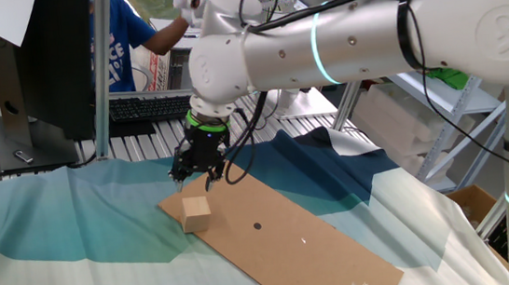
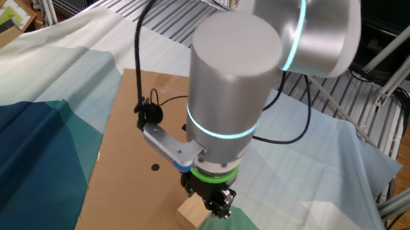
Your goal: Grab the block and place it at the designated location
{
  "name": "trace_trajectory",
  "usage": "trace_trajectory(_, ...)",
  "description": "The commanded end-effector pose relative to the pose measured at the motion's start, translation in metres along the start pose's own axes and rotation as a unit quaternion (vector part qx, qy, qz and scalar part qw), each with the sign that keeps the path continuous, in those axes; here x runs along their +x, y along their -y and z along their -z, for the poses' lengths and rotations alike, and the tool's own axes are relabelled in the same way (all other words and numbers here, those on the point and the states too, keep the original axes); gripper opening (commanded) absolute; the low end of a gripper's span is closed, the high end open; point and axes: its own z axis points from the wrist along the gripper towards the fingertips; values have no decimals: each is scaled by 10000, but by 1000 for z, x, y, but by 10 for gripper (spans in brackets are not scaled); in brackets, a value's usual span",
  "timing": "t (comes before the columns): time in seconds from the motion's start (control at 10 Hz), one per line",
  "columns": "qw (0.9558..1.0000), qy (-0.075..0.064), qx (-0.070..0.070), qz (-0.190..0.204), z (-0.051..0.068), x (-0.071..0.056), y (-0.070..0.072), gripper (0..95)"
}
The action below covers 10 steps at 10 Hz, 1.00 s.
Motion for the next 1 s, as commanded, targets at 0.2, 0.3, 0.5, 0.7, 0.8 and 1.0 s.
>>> trace_trajectory(0.2,9997,-177,-171,70,0,0,-1,570)
trace_trajectory(0.3,9998,-107,-158,24,0,0,-1,570)
trace_trajectory(0.5,9998,-77,-154,59,-1,-1,-1,570)
trace_trajectory(0.7,9998,96,-115,124,-3,1,-2,570)
trace_trajectory(0.8,9996,217,-13,180,-3,1,-2,570)
trace_trajectory(1.0,9995,230,-6,231,-4,0,-2,570)
